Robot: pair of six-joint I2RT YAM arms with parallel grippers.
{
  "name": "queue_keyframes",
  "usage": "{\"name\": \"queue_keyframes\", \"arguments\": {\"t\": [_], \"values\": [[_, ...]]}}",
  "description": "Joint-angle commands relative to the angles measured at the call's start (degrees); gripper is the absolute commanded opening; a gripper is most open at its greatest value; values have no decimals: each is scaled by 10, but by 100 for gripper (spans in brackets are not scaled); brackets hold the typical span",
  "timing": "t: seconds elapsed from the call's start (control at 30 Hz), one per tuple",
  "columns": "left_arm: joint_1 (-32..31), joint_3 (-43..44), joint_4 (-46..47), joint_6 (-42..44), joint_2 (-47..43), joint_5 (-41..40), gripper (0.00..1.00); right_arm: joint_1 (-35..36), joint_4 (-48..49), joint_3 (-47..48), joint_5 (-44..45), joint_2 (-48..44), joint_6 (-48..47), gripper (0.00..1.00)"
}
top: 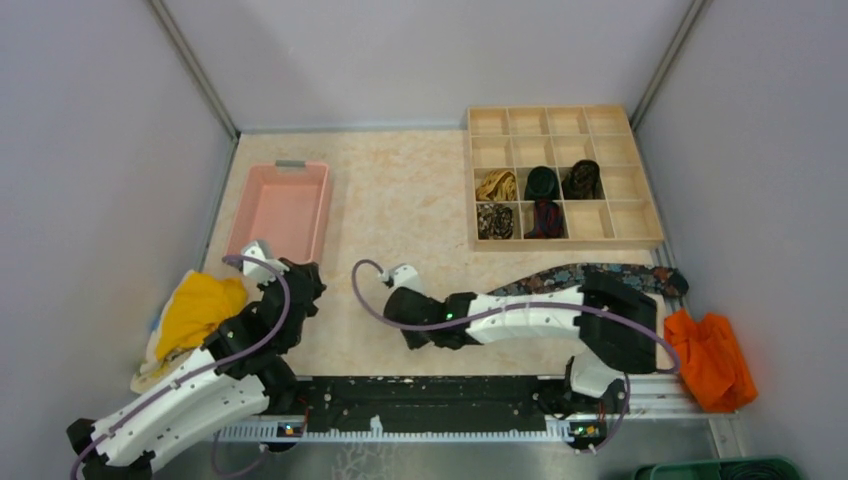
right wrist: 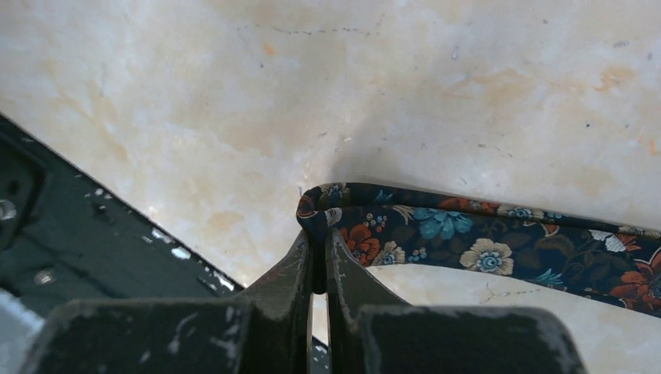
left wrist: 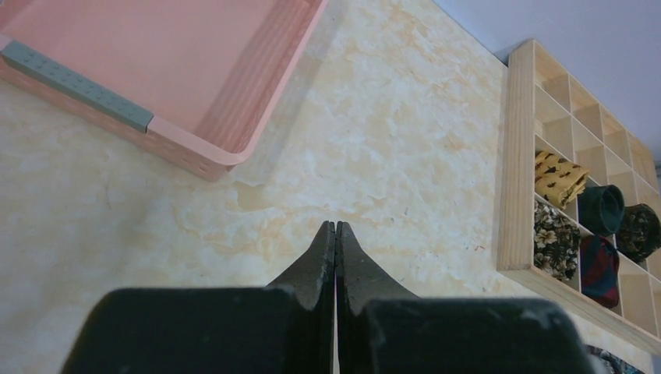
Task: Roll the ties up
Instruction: Roll the tie at the center of the board.
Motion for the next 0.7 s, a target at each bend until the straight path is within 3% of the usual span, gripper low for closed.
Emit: {"name": "queue_keyframes", "arguments": {"t": [0.0,0.23,0.67], "values": [[0,25,13,-1,37,-17,0,-61,155,-86,-130,-110,0,0],[1,29,118,54,110,24,0,-142,242,-196,-238,-202,16,0],[1,50,262,98,282,157,0,-281,214,-305,-255,-272,-19,0]]}}
